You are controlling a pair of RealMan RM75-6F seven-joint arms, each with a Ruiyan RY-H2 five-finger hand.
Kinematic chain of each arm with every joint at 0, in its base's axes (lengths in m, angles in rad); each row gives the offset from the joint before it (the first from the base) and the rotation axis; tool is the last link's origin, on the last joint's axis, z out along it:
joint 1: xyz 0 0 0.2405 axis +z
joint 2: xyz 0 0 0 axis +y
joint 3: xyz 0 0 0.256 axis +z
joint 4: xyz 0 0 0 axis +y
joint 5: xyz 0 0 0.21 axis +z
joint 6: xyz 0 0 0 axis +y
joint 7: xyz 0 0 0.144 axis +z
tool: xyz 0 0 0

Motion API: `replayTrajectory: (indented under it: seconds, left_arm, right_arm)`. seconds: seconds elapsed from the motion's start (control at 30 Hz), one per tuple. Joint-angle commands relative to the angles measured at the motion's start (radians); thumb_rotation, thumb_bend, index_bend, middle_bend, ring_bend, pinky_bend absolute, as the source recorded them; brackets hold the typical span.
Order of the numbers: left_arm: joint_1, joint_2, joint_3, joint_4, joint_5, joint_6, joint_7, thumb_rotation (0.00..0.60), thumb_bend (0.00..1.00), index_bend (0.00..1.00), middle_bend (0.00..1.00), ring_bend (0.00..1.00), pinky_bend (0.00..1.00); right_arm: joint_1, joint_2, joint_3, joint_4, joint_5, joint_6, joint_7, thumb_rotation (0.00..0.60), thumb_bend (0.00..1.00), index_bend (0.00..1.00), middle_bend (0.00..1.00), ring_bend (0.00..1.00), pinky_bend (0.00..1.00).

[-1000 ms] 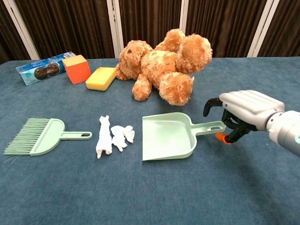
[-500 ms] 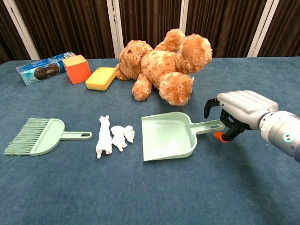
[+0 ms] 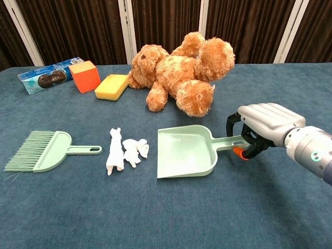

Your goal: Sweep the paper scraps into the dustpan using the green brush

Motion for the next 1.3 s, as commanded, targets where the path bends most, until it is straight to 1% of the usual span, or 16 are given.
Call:
replayTrajectory:
  seconds: [0.03, 0.17, 0.33, 0.43, 0.47, 0.53, 0.57, 0.6, 0.63, 0.67, 0.77, 0.9, 0.97, 1.03, 1.17, 1.3]
  left_arm:
    - [-0.002, 0.002, 0.001, -0.007, -0.004, -0.006, -0.002, 0.600, 0.01, 0.00, 0.00, 0.00, 0.00]
    - [-0.013, 0.016, -0.001, -0.039, -0.027, -0.037, -0.010, 0.600, 0.01, 0.00, 0.00, 0.00, 0.00]
    - [-0.050, 0.042, -0.025, -0.105, -0.069, -0.089, 0.017, 0.600, 0.01, 0.00, 0.00, 0.00, 0.01]
    - [-0.075, 0.031, -0.058, -0.128, -0.089, -0.098, 0.073, 0.600, 0.02, 0.01, 0.02, 0.04, 0.09]
    - [-0.084, 0.025, -0.070, -0.134, -0.099, -0.103, 0.097, 0.600, 0.03, 0.03, 0.06, 0.08, 0.14]
    - [-0.105, 0.013, -0.094, -0.146, -0.127, -0.121, 0.152, 0.600, 0.06, 0.10, 0.18, 0.20, 0.24]
    - [-0.119, 0.007, -0.107, -0.150, -0.147, -0.133, 0.186, 0.600, 0.09, 0.16, 0.31, 0.32, 0.33]
    - [-0.140, -0.004, -0.128, -0.153, -0.178, -0.153, 0.233, 0.600, 0.12, 0.19, 0.39, 0.39, 0.39]
    - [-0.158, -0.013, -0.145, -0.153, -0.203, -0.169, 0.265, 0.600, 0.15, 0.24, 0.51, 0.49, 0.47]
    - [-0.177, -0.025, -0.162, -0.152, -0.231, -0.188, 0.293, 0.600, 0.17, 0.28, 0.60, 0.57, 0.54]
    - [-0.225, -0.056, -0.201, -0.136, -0.300, -0.232, 0.356, 0.600, 0.21, 0.34, 0.74, 0.71, 0.69]
    - [-0.315, -0.132, -0.254, -0.083, -0.423, -0.314, 0.464, 0.600, 0.25, 0.43, 0.91, 0.88, 0.85]
    - [-0.362, -0.180, -0.271, -0.053, -0.484, -0.357, 0.516, 0.600, 0.26, 0.45, 0.97, 0.93, 0.89]
    - [-0.407, -0.233, -0.287, -0.026, -0.560, -0.391, 0.573, 0.600, 0.27, 0.46, 0.99, 0.96, 0.93]
    - [-0.478, -0.313, -0.294, -0.006, -0.675, -0.419, 0.685, 0.600, 0.27, 0.47, 1.00, 1.00, 0.97]
    - [-0.547, -0.399, -0.290, 0.018, -0.761, -0.418, 0.796, 0.600, 0.28, 0.48, 1.00, 1.00, 0.98]
  right_arm:
    - [0.002, 0.004, -0.002, 0.000, -0.003, -0.001, 0.003, 0.600, 0.50, 0.61, 0.90, 0.90, 0.92]
    - [0.006, 0.014, -0.003, 0.002, -0.015, 0.001, 0.011, 0.600, 0.50, 0.62, 0.90, 0.90, 0.92]
    - [0.008, 0.042, -0.005, -0.005, -0.034, 0.013, 0.009, 0.600, 0.51, 0.63, 0.90, 0.90, 0.92]
    - [0.003, 0.060, -0.008, -0.017, -0.033, 0.019, 0.010, 0.600, 0.51, 0.63, 0.90, 0.90, 0.92]
    - [0.002, 0.064, -0.009, -0.019, -0.031, 0.019, 0.010, 0.600, 0.51, 0.63, 0.90, 0.90, 0.92]
    - [0.000, 0.067, -0.011, -0.020, -0.029, 0.021, 0.010, 0.600, 0.51, 0.63, 0.90, 0.90, 0.92]
    - [0.000, 0.068, -0.012, -0.021, -0.029, 0.022, 0.010, 0.600, 0.50, 0.63, 0.90, 0.90, 0.92]
    - [-0.001, 0.070, -0.012, -0.025, -0.028, 0.024, 0.011, 0.600, 0.50, 0.63, 0.90, 0.90, 0.92]
    - [-0.001, 0.071, -0.012, -0.027, -0.028, 0.025, 0.012, 0.600, 0.51, 0.63, 0.90, 0.90, 0.92]
    - [-0.001, 0.071, -0.012, -0.030, -0.029, 0.027, 0.012, 0.600, 0.51, 0.63, 0.90, 0.90, 0.92]
    - [-0.002, 0.074, -0.014, -0.039, -0.031, 0.032, 0.012, 0.600, 0.51, 0.63, 0.90, 0.90, 0.92]
    - [-0.002, 0.075, -0.018, -0.049, -0.033, 0.038, 0.005, 0.600, 0.51, 0.63, 0.90, 0.90, 0.92]
    - [0.000, 0.077, -0.016, -0.052, -0.034, 0.040, 0.001, 0.600, 0.51, 0.63, 0.90, 0.90, 0.92]
    - [0.003, 0.083, -0.013, -0.056, -0.029, 0.036, -0.003, 0.600, 0.51, 0.63, 0.90, 0.90, 0.92]
    - [0.007, 0.085, -0.012, -0.051, -0.020, 0.032, -0.010, 0.600, 0.51, 0.63, 0.90, 0.90, 0.92]
    - [0.008, 0.089, -0.012, -0.047, -0.013, 0.032, -0.011, 0.600, 0.51, 0.63, 0.90, 0.90, 0.92]
